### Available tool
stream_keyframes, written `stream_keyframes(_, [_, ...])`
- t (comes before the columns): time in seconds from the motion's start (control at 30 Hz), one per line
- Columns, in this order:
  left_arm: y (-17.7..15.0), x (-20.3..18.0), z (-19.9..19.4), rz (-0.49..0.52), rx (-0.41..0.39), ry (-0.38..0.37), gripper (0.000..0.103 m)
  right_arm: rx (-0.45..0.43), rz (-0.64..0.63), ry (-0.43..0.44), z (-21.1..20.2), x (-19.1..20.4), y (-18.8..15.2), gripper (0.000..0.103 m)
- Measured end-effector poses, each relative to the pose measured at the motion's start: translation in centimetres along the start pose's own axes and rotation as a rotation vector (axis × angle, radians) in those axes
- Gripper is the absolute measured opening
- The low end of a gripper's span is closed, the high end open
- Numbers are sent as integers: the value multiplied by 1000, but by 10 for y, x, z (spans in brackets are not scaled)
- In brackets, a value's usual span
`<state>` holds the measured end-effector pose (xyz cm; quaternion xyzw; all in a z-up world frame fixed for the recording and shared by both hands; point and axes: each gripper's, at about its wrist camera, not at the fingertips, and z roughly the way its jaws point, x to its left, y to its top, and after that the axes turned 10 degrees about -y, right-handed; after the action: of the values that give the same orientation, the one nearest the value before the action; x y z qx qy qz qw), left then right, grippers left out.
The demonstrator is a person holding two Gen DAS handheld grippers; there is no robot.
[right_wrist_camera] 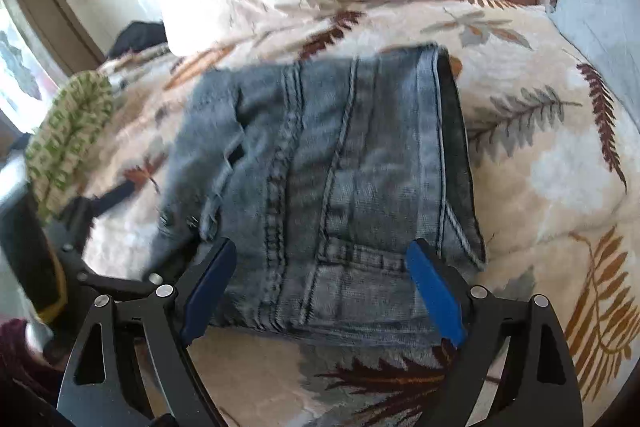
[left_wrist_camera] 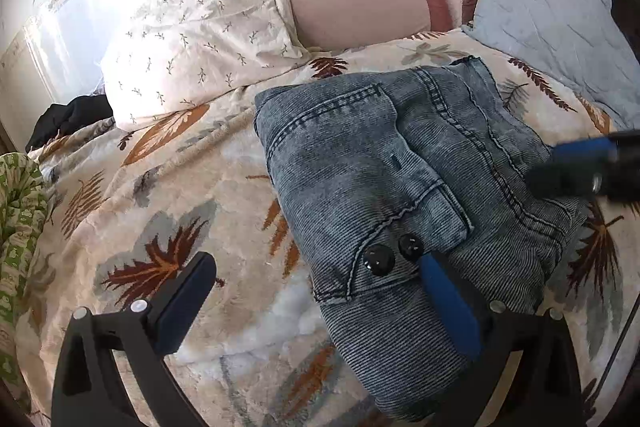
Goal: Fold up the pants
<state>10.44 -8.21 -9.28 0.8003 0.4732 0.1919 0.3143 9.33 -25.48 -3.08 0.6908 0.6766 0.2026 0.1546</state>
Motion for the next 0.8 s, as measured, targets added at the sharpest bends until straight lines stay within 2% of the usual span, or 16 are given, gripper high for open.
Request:
stream_keyframes(0.13, [12,4,-7,24,-1,-26,103,-86,64,59,-12,-7,12,88])
stream_keyframes(0.23, [27,16,-18,19,-60,-14,103,-128,146,107,-11,-16,26,88])
stream_keyframes(0.4, [60,55,-23,-64,-150,44,103,-195,242,172,-8,-29,52,88])
stream_keyframes(0.47, [71,65,-13,-79,-150,84,103,-222,269,208,-6,-33,60,88])
stream_keyframes(0.63, [94,67,23,-66,-91,100,103,-265,334,295,7,-45,80,88])
stream_keyframes(0.73, [98,66,40,-82,-71,105,103,-241,392,394,19,-51,84,88])
stream_keyframes(0.8, [101,65,47,-81,-69,128,103,-228,403,421,24,-50,85,88])
